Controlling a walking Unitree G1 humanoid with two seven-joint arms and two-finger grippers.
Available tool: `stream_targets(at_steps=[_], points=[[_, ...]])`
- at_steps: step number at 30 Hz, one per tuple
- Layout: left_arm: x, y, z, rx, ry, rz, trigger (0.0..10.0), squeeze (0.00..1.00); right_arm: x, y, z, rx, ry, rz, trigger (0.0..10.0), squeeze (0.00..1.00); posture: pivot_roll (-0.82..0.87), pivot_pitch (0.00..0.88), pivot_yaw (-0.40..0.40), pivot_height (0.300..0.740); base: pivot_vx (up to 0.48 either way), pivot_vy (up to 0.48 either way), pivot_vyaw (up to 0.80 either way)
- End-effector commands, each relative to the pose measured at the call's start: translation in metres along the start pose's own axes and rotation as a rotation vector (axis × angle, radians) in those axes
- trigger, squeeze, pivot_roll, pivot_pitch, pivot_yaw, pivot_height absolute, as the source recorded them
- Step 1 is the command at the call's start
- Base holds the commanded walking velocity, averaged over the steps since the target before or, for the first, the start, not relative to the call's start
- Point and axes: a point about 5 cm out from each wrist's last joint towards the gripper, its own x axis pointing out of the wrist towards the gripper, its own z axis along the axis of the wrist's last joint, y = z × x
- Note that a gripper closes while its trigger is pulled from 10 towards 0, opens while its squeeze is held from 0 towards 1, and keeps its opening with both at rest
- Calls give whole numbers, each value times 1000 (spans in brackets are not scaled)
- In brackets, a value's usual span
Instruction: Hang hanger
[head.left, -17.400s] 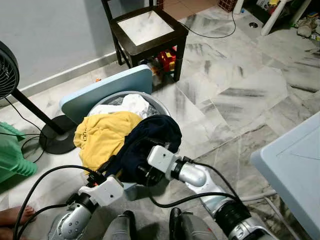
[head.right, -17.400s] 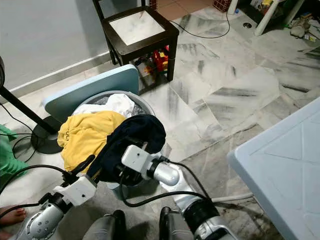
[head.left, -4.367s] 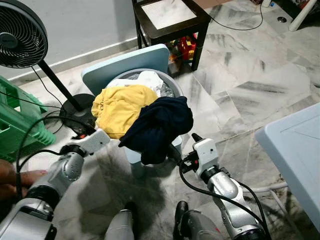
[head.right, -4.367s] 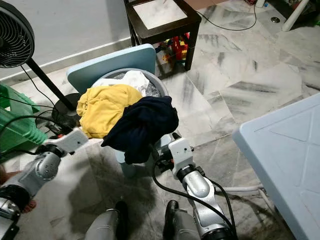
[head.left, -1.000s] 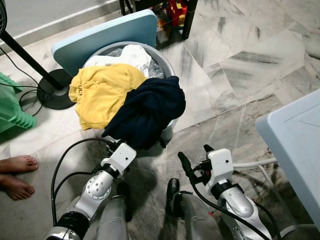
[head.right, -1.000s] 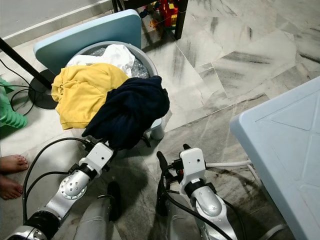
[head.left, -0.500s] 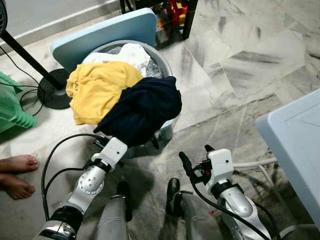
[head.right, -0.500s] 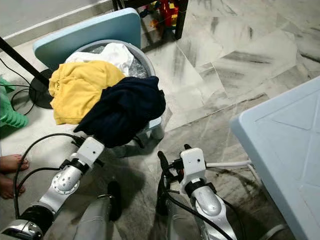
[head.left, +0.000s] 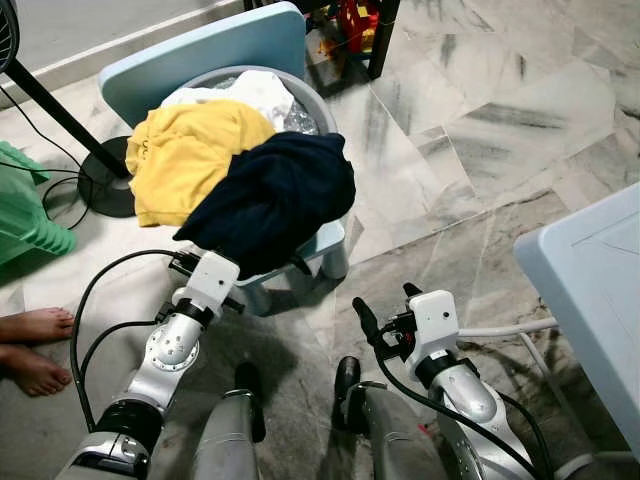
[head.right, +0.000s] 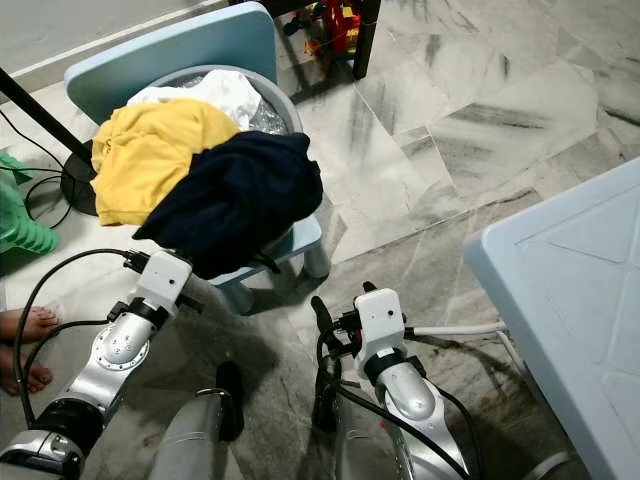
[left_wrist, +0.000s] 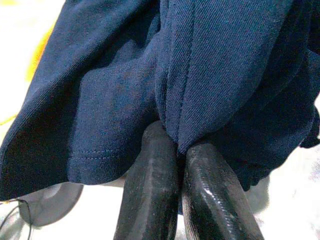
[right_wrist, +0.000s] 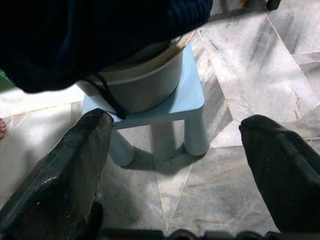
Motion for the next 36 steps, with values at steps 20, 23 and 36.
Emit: stream_targets(at_steps=[20, 23, 36], points=[[5, -5, 7, -5, 22, 45, 10000, 0, 9, -1, -12, -28, 31, 22, 10000, 0, 76, 441, -14, 740, 0, 0, 0], [7, -8, 10, 1, 16, 50, 10000, 0, 12, -1, -11, -31, 26, 23, 10000, 0, 78, 439, -13, 740, 0, 0, 0], [20, -32, 21, -50, 9, -9, 10000, 475, 15, -4, -10, -51, 14, 25, 10000, 0, 58, 418, -6, 740, 0, 0, 0]])
